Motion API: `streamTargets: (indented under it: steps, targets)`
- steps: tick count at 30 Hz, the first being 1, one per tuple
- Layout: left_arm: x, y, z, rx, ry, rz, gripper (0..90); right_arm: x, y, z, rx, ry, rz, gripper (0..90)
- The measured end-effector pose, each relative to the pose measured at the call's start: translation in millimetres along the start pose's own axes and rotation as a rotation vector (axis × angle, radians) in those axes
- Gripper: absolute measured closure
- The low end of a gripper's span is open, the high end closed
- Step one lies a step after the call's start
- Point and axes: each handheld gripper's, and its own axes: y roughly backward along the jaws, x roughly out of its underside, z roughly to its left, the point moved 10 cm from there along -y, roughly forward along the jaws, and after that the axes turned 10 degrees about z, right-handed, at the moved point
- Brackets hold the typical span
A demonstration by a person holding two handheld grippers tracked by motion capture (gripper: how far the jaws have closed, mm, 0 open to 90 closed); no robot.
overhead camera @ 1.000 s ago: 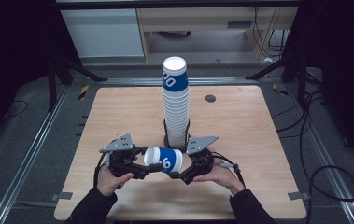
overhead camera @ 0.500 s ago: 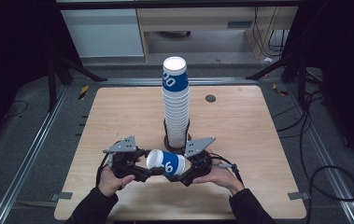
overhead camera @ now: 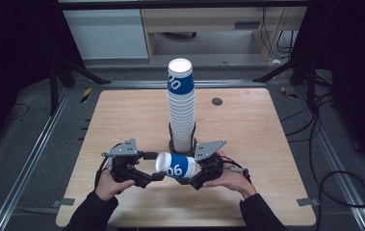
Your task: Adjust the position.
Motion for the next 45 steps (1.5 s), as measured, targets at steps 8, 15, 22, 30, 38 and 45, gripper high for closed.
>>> streamTargets:
  steps: [8, 15, 22, 30, 38, 45]
  targets:
    - [19.8, -17.9, 3.8, -0.008, -0.032, 0.154, 14.2, 12.1, -8.4, -0.9, 0.033, 0.045, 0.095, 15.9]
    - [33.0, -34.1, -0.9, 0.018, -0.061, 0.253, 14.9, 18.6, -22.5, 8.3, 0.009, 0.082, 0.16, 15.8]
    - [40.2, -43.1, -6.7, 0.045, -0.087, 0.304, 20.2, 22.6, -31.7, 15.9, -0.017, 0.119, 0.199, 15.7]
    - [40.9, -43.5, -7.7, 0.065, -0.09, 0.301, 25.5, 23.4, -32.4, 17.0, -0.02, 0.126, 0.204, 14.7]
    - [37.3, -36.8, -1.9, 0.048, -0.071, 0.265, 25.8, 19.6, -28.8, 10.8, 0.0, 0.09, 0.174, 9.3]
    - [35.4, -25.4, 10.0, 0.019, -0.052, 0.223, 25.7, 6.4, -6.3, 1.1, 0.011, 0.02, 0.055, 9.3]
